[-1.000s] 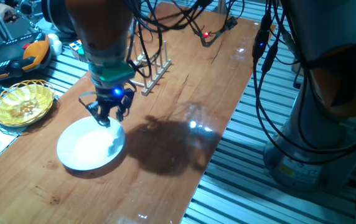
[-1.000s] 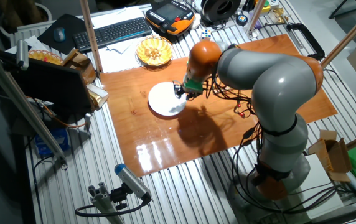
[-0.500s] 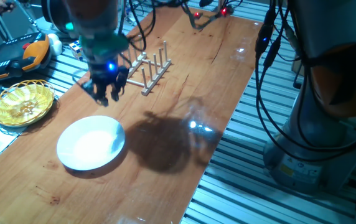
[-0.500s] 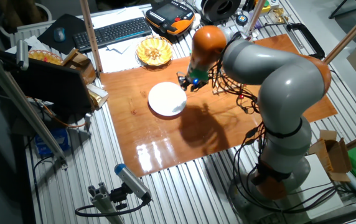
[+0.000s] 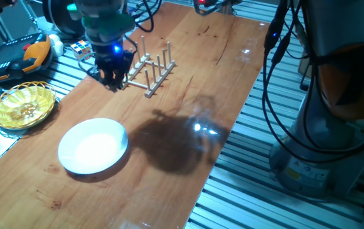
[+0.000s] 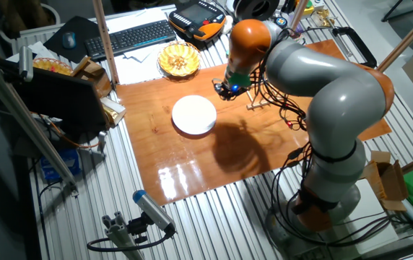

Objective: Take the dish off the dish rack

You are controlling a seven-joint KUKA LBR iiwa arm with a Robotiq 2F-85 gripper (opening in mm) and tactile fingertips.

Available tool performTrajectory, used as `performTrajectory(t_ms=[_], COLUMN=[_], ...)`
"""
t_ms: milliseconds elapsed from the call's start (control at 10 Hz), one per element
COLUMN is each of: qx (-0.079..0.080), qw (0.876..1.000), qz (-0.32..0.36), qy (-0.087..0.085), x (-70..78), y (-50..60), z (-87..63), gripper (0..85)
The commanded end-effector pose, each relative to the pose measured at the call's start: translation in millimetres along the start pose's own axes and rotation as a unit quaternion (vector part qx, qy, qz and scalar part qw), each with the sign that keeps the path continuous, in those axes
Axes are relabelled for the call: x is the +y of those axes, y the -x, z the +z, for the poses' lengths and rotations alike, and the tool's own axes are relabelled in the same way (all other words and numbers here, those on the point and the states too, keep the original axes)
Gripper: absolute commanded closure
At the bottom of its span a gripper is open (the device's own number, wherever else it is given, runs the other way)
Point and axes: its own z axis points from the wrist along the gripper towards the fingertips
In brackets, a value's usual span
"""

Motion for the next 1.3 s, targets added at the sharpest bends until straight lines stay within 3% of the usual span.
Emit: performTrajectory(t_ms=[0, 400, 600, 900, 1000, 1200], qx=[-0.001, 0.005, 0.025, 0.017, 0.02, 0.018], qw=[1.0, 0.999, 0.997, 0.995, 0.994, 0.993], qz=[-0.005, -0.046, -0.073, -0.1, -0.104, -0.112], qy=[-0.005, -0.019, -0.011, -0.021, -0.013, -0.015], x=[-3.8, -11.3, -17.0, -20.7, -23.5, -28.1], y=[-0.8, -5.4, -6.9, -6.1, -5.7, -5.6], z=[-2.4, -13.3, -22.9, -27.0, -27.5, -29.4], gripper=[81.0, 84.3, 84.3, 84.3, 84.3, 84.3])
